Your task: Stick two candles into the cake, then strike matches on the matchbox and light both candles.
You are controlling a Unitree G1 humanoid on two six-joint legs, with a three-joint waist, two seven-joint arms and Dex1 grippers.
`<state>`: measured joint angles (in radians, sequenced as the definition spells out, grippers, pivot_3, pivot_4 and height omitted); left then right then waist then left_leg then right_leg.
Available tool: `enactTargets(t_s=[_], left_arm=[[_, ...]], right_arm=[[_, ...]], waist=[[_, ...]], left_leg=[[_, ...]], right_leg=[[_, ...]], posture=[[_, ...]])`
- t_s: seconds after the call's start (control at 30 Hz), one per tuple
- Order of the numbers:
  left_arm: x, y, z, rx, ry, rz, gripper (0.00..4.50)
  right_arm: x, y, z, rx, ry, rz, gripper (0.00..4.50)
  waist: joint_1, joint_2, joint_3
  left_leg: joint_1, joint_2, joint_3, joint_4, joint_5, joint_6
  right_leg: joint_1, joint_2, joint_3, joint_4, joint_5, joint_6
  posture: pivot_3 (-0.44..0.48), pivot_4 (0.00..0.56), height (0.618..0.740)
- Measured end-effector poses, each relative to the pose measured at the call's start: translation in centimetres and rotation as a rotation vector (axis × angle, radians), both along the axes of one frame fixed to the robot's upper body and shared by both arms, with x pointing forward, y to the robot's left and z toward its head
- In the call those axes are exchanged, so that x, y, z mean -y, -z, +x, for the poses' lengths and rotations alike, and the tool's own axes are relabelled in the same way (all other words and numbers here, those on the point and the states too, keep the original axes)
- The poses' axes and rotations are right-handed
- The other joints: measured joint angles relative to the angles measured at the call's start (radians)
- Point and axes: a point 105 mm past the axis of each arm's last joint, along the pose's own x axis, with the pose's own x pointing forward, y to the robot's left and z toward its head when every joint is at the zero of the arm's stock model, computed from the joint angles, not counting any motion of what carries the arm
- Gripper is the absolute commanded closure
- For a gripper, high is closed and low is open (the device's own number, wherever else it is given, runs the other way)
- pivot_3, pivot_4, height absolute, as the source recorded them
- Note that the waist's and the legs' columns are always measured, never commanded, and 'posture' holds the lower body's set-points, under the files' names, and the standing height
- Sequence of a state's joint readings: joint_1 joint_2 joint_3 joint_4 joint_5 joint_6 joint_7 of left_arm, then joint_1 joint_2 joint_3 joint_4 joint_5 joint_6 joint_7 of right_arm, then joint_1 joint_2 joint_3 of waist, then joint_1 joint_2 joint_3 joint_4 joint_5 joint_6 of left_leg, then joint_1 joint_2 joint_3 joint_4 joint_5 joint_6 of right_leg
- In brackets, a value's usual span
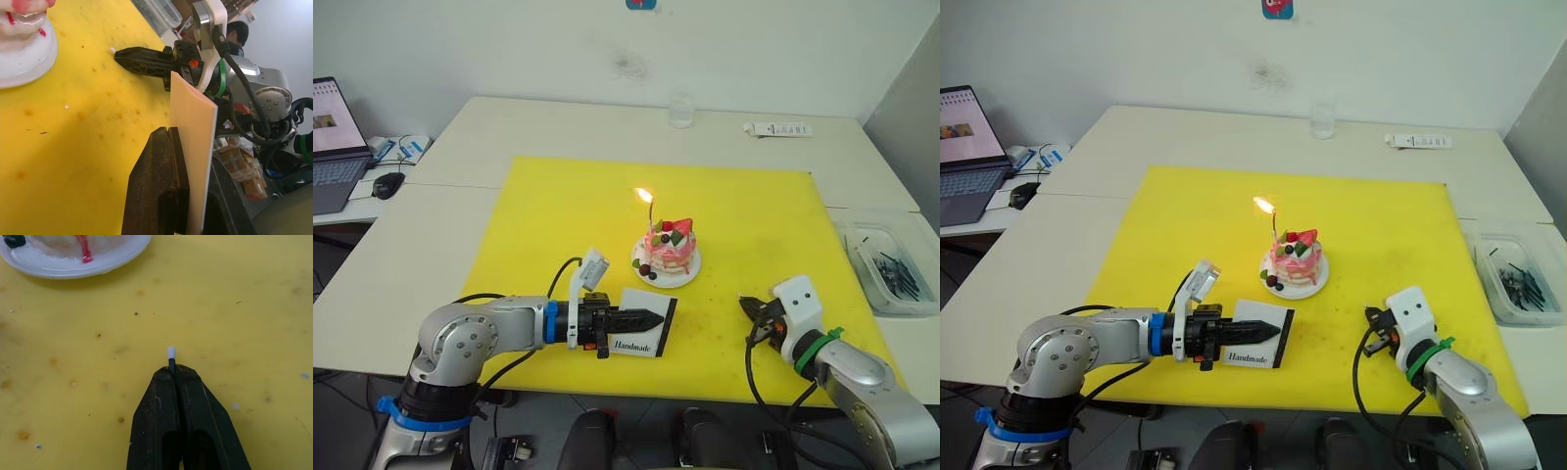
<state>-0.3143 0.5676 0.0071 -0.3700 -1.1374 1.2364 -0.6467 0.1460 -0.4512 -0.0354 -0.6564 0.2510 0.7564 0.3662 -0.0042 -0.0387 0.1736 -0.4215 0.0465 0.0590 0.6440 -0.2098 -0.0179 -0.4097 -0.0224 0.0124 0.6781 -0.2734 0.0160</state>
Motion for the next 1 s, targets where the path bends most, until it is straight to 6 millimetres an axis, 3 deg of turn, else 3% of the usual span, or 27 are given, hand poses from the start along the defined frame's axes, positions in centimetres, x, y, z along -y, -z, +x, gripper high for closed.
enactTargets(t_s=[0.07,0.23,0.57,1.0], left_arm=[[0.0,0.0,0.0,0.0,0.0,0.0,4.5],[0.0,0.1,0.0,-0.004,-0.001,0.0,4.5],[0.0,0.1,-0.1,-0.007,-0.001,-0.001,4.5],[0.1,0.1,-0.1,-0.005,0.002,-0.004,4.5]], right_arm=[[0.0,0.0,0.1,0.008,0.007,0.001,3.87],[0.3,-0.1,0.1,0.03,0.009,-0.012,2.16],[0.6,-0.3,-1.0,0.109,-0.003,-0.014,2.16],[0.5,0.8,-0.1,0.121,0.03,0.001,2.16]], waist=[[0.0,0.0,0.0],[0.0,0.0,0.0],[0.0,0.0,0.0],[0.0,0.0,0.0]], left_leg=[[0.0,0.0,0.0,0.0,0.0,0.0],[0.0,0.0,0.0,0.0,0.0,0.0],[0.0,0.0,-0.001,0.0,0.0,0.0],[0.0,0.0,-0.001,0.0,0.0,0.0]], right_leg=[[0.0,0.0,0.0,0.0,0.0,0.0],[0.0,0.0,-0.001,0.0,0.0,0.0],[0.0,0.0,-0.001,0.0,0.0,-0.001],[0.0,0.0,-0.001,0.0,0.0,-0.001]], posture=[[0.0,0.15,0.727],[0.0,0.15,0.727],[0.0,0.15,0.727],[0.0,0.15,0.727]])
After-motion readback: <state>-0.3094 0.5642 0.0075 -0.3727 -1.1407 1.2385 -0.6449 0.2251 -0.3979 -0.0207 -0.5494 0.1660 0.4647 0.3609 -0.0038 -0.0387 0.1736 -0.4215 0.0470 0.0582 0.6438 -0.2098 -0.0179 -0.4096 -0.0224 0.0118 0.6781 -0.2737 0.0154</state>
